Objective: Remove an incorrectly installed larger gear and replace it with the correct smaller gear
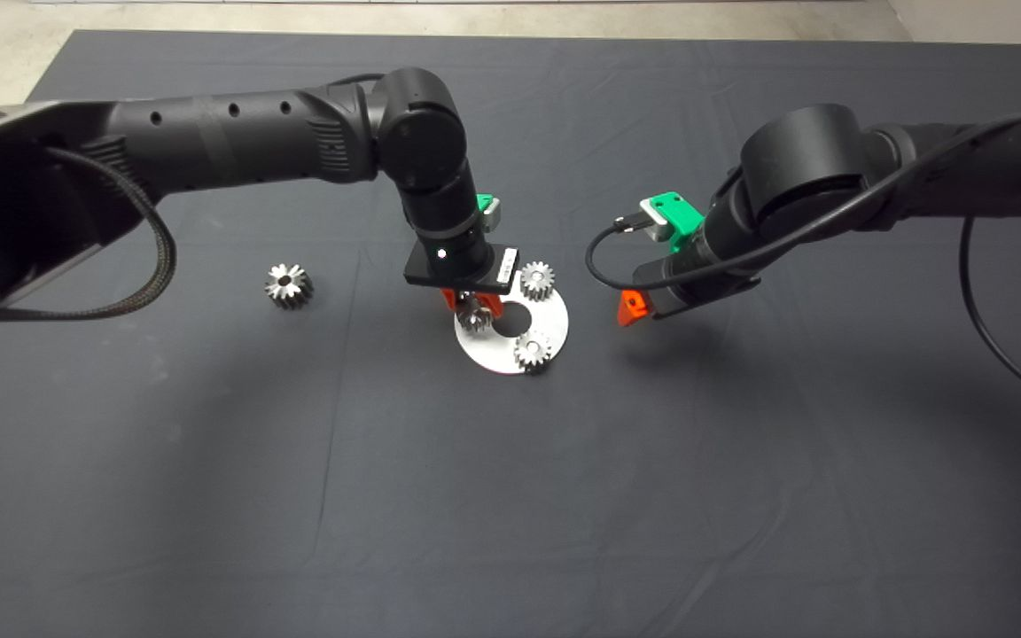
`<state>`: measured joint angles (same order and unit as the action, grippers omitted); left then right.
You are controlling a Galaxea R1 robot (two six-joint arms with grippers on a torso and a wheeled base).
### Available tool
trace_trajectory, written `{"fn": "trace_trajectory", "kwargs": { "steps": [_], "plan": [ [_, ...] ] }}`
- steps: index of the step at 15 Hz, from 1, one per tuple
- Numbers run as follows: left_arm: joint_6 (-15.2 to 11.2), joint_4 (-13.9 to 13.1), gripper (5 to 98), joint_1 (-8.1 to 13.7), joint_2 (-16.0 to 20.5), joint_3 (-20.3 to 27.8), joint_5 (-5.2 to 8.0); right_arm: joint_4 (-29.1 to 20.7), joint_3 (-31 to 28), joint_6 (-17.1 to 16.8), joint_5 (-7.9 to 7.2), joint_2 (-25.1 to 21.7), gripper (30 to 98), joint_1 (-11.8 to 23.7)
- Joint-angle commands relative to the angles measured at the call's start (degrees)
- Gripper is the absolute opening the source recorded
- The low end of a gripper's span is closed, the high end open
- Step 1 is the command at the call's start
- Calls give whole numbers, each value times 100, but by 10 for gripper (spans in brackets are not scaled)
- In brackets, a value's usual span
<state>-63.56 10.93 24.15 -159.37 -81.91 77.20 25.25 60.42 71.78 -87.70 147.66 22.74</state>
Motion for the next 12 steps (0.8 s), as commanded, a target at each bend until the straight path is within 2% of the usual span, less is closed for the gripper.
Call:
{"fn": "trace_trajectory", "kwargs": {
  "steps": [1, 3, 6, 12],
  "plan": [
    [-16, -154, 240, 11, -78, 142, 23, -11, 153, -94, -661, 92, 970, 123],
    [-16, -337, 240, 20, -125, 177, 6, 56, 188, -101, -661, 92, 970, 117],
    [-7, -443, 240, 20, -196, 168, 14, 77, 232, -127, -661, 92, 970, 117],
    [37, -426, 240, 22, -152, 35, 32, 77, 259, -164, -661, 92, 969, 109]
  ]
}}
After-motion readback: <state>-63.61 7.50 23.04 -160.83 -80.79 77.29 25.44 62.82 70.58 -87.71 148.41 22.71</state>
